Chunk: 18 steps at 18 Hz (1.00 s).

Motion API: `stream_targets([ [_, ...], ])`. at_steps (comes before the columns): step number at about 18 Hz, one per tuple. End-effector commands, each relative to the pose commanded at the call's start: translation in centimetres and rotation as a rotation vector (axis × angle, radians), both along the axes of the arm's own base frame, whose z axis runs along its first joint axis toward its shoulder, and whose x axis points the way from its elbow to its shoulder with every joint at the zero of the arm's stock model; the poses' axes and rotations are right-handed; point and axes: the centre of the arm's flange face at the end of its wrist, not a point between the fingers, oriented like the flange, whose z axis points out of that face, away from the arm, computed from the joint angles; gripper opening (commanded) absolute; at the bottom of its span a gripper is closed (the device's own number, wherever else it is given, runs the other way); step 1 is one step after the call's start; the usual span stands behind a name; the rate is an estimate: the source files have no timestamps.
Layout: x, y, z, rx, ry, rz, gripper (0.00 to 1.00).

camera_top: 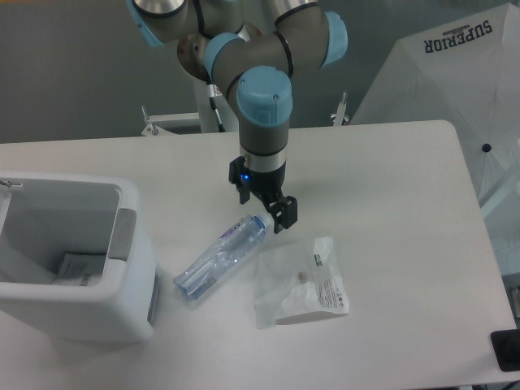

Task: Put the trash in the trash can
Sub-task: 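Move the open gripper over the clear plastic water bottle, then lower the gripper onto the bottle and close it around the bottle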

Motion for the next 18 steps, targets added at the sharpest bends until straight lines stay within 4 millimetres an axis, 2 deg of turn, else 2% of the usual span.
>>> stream_targets([
  [1,-0.2,0.4,-0.4,0.012,-0.021,0.018,1.0],
  [3,1.1,2.1,-2.2,-0.002,-0.033,-0.016,1.0],
  [6,2.5,3.2,-3.0,-0.002,-0.031,-0.049,1.0],
  [8,3.5,4.2,-4.3,-0.018,-0.045,-0.07,1.0],
  [11,4.2,6.1,-5.1,-0.025,-0.057,-0.059,1.0],
  [15,4.2,6.6,-6.4,-0.049,-0.058,-0.062,1.0],
  [18,5.5,7.2,-7.6,-0.077,-0.039,-0.084,1.0],
])
